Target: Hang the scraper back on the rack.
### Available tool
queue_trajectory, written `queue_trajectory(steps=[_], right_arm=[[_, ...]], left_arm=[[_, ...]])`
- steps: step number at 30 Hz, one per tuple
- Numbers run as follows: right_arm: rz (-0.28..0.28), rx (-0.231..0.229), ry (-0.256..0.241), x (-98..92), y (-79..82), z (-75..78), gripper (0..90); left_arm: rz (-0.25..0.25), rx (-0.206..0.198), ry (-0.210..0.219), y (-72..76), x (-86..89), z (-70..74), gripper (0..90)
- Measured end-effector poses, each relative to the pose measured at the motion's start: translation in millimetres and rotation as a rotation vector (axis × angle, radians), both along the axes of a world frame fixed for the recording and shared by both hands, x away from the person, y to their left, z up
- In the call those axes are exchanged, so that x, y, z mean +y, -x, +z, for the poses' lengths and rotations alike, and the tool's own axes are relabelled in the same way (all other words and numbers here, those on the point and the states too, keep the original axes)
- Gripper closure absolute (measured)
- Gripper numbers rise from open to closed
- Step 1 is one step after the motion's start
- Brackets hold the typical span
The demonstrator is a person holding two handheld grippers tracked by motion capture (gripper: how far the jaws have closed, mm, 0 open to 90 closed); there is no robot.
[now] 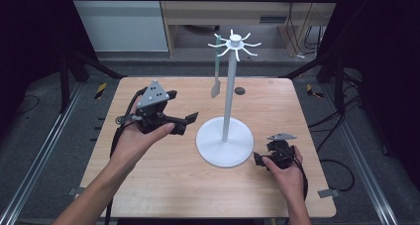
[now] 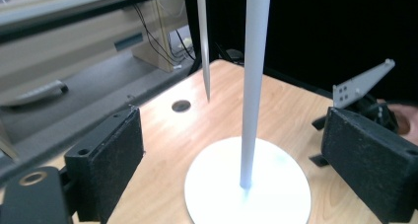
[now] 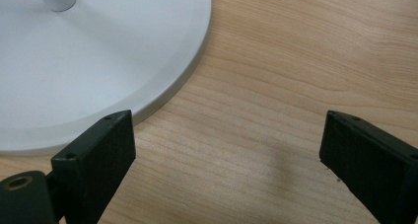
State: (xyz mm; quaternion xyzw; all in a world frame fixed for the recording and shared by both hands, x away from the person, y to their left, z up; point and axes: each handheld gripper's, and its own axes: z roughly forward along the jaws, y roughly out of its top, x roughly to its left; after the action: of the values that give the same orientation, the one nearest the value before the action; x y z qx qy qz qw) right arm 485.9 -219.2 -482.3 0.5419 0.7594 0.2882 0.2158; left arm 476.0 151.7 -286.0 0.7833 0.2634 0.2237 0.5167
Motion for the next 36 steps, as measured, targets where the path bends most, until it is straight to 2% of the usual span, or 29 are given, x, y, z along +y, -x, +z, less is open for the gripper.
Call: queue_trajectory(steps=[12,16,20,30,36], right_arm=[[0.000,-0.002,0.002,-0.3,0.2,-0.2,7.1],[0.000,0.001,0.002,-0.2,0.3,-0.5,7.0],[-0.002,0.000,0.000,-0.3,0.7,-0.5,6.9],[-0.002,0.000,0.001,-0.4,0.7,-0.7,6.8],[-0.006,0.002,-0.001,-0.5,0.9,-0.9,6.7]], left_arm=[[0.022,0.047,-0.068,2.7,24.8,-68.3,6.6],[0.024,0.037,-0.112,6.3,28.0,-87.3,6.1],[0.010,0.029,-0.155,9.8,29.6,-104.4,5.2],[0.001,0.074,-0.224,17.0,39.5,-145.4,5.2],[0.004,0.089,-0.255,18.6,51.4,-161.7,5.1]])
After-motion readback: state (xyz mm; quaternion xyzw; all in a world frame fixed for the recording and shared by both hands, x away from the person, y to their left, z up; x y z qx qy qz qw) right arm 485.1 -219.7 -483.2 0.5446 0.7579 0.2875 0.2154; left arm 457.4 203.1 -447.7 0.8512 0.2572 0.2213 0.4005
